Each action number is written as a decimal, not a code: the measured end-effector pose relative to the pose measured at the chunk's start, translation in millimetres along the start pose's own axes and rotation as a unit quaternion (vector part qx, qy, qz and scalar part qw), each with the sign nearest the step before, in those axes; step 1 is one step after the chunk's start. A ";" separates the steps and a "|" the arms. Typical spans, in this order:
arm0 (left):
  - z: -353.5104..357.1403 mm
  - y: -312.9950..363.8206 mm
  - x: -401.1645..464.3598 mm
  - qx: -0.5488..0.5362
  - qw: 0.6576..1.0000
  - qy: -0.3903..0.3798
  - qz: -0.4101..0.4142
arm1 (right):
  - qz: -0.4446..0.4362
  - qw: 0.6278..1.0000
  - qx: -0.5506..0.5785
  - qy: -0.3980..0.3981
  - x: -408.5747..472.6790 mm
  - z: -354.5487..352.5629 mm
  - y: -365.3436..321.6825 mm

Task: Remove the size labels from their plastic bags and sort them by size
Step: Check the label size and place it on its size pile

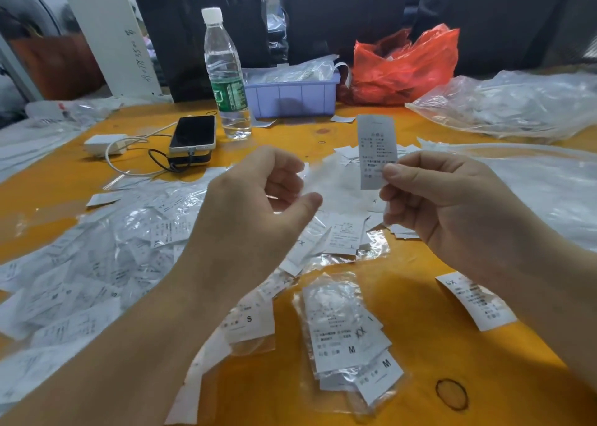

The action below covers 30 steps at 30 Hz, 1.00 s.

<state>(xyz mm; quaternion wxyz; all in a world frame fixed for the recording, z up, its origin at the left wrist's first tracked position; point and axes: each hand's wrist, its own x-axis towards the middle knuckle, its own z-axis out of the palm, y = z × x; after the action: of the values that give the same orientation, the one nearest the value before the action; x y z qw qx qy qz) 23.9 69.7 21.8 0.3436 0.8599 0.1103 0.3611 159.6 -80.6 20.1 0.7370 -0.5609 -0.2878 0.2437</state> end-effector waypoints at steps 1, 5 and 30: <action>-1.4 -1.5 1.2 0.008 1.000 0.009 0.006 | -0.004 1.000 0.001 -0.001 0.1 -0.3 -0.2; -7.3 -6.7 6.5 0.121 0.988 0.068 0.066 | -0.004 1.000 -0.001 -0.005 1.9 -1.8 3.0; -6.0 -17.8 3.6 0.299 0.949 -0.095 -0.028 | 0.002 1.000 -0.010 0.006 2.2 0.1 2.2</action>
<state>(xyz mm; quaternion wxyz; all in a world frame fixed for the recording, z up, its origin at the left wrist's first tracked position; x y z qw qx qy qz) 23.4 87.5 14.9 0.0893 0.9500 0.2046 0.2183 161.0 -78.5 18.3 0.7324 -0.5705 -0.2847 0.2389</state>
